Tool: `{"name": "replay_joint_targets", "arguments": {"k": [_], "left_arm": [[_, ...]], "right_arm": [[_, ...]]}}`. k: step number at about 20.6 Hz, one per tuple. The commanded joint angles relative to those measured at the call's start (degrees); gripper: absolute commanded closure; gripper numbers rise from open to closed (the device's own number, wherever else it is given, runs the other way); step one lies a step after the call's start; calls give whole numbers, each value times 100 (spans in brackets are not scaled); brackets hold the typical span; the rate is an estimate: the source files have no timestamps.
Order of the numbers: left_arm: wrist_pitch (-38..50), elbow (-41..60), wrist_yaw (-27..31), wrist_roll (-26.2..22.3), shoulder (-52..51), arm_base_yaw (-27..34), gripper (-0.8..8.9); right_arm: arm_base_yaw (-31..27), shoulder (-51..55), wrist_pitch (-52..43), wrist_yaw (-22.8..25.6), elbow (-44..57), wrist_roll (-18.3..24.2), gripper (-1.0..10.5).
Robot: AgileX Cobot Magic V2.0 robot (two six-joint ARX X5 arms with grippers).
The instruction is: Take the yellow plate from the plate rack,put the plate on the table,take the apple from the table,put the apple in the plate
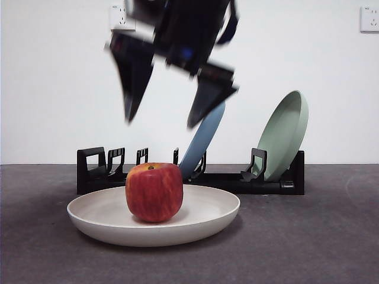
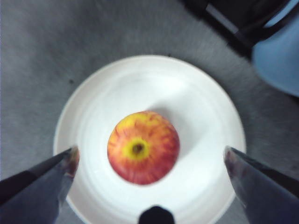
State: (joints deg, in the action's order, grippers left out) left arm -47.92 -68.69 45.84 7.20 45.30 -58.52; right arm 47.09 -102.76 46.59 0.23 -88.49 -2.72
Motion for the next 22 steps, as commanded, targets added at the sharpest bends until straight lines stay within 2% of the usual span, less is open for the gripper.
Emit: {"name": "replay_joint_targets", "arguments": {"k": [1, 6, 8, 11, 13, 17, 18, 20, 22], "left_arm": [[249, -9, -149, 11, 236, 13, 501], [732, -9, -595, -435, 752, 15, 523], [887, -9, -833, -636, 933, 15, 619], [1067, -9, -1329, -922, 1239, 20, 817], [1106, -9, -1637, -1003, 1447, 72, 823], [990, 0, -2983, -1224, 1768, 562, 823], [942, 9, -3176, -1224, 1816, 726, 823], [933, 37, -3270, -1163, 1843, 1043, 823], [911, 149, -3259, -844, 1786, 1325, 823]], "right_arm": [[-131, 407, 116, 37, 11, 28, 464], [-459, 1222, 470, 35, 11, 136, 653], [-601, 1486, 627, 33, 11, 179, 759], [-844, 1910, 927, 33, 11, 291, 900], [-1067, 2203, 1137, 20, 11, 380, 959], [-1482, 2719, 1405, 13, 15, 413, 958], [-1547, 2837, 1440, 11, 31, 411, 958], [-1604, 3095, 1366, 15, 160, 409, 958], [-1602, 3392, 1088, 15, 476, 372, 958]]}}
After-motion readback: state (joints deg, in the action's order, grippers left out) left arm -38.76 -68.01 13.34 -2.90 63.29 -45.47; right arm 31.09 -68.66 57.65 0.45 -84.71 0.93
